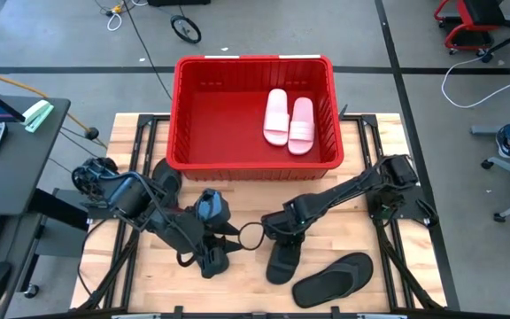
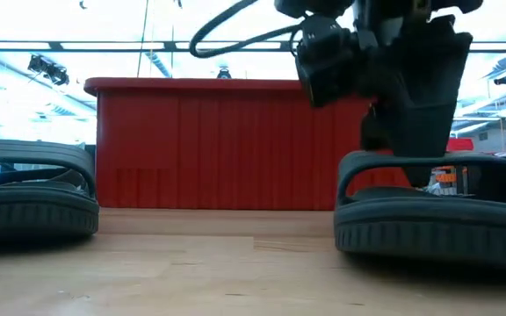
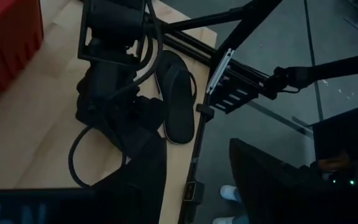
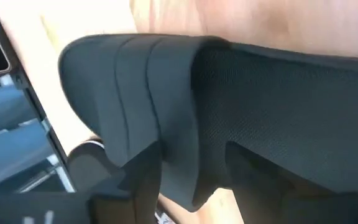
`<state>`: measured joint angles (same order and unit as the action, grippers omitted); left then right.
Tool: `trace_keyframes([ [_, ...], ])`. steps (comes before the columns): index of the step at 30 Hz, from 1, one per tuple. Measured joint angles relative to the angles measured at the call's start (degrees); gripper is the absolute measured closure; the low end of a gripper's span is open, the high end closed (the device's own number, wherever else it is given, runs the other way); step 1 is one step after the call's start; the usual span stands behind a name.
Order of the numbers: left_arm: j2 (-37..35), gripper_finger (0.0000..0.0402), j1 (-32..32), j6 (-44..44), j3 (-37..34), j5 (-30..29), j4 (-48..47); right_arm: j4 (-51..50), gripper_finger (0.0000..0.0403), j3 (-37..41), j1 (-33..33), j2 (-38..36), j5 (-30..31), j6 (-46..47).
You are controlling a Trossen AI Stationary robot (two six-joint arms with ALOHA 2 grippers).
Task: Pick and place slides into bin
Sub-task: Put the right black slide into the red bin
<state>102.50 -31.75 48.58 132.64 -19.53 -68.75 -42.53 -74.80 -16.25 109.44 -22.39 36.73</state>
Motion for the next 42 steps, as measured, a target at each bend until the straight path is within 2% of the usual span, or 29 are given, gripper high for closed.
trace_keyframes([
  [4, 0.0, 0.0225, 0.0, -0.2, 0.0, 0.0, -0.1, 4.2, 0.0228, 1.4, 0.0, -1.1, -4.0, 0.6],
  [8, 0.0, 0.0229, 0.1, -2.7, 0.0, 0.0, -0.2, 8.6, 0.0257, 1.9, -0.2, -1.9, -8.1, -0.3],
  [12, 0.0, 0.0230, 0.1, -4.7, 0.0, 0.0, -0.3, 12.6, 0.0311, 2.1, -0.8, -1.4, -7.4, -0.3],
  [16, 0.0, 0.0230, 0.1, -4.8, 0.0, 0.0, -0.6, 12.8, 0.0383, 2.1, -1.2, -0.6, -6.1, -0.1],
  [17, 0.0, 0.0230, 0.1, -4.9, 0.0, 0.0, -0.7, 12.9, 0.0391, 2.1, -1.2, -0.6, -5.8, 0.1],
  [23, 0.0, 0.0230, 0.1, -4.9, 0.0, 0.0, -1.4, 13.9, 0.0395, 2.1, -1.2, -1.2, -3.8, 4.2],
  [30, 0.0, 0.0230, 0.1, -4.9, 0.0, 0.0, -2.3, 14.3, 0.0399, 0.3, -2.3, -7.2, -2.1, 9.2],
  [37, 0.0, 0.0230, 0.1, -4.7, 0.0, 0.1, -2.7, 15.1, 0.0400, 0.2, -3.8, -20.7, 5.3, 14.1],
  [42, 0.0, 0.0230, 0.1, -4.2, 0.0, 0.1, -2.6, 15.2, 0.0401, 0.2, -2.8, -33.1, 15.3, 13.7],
])
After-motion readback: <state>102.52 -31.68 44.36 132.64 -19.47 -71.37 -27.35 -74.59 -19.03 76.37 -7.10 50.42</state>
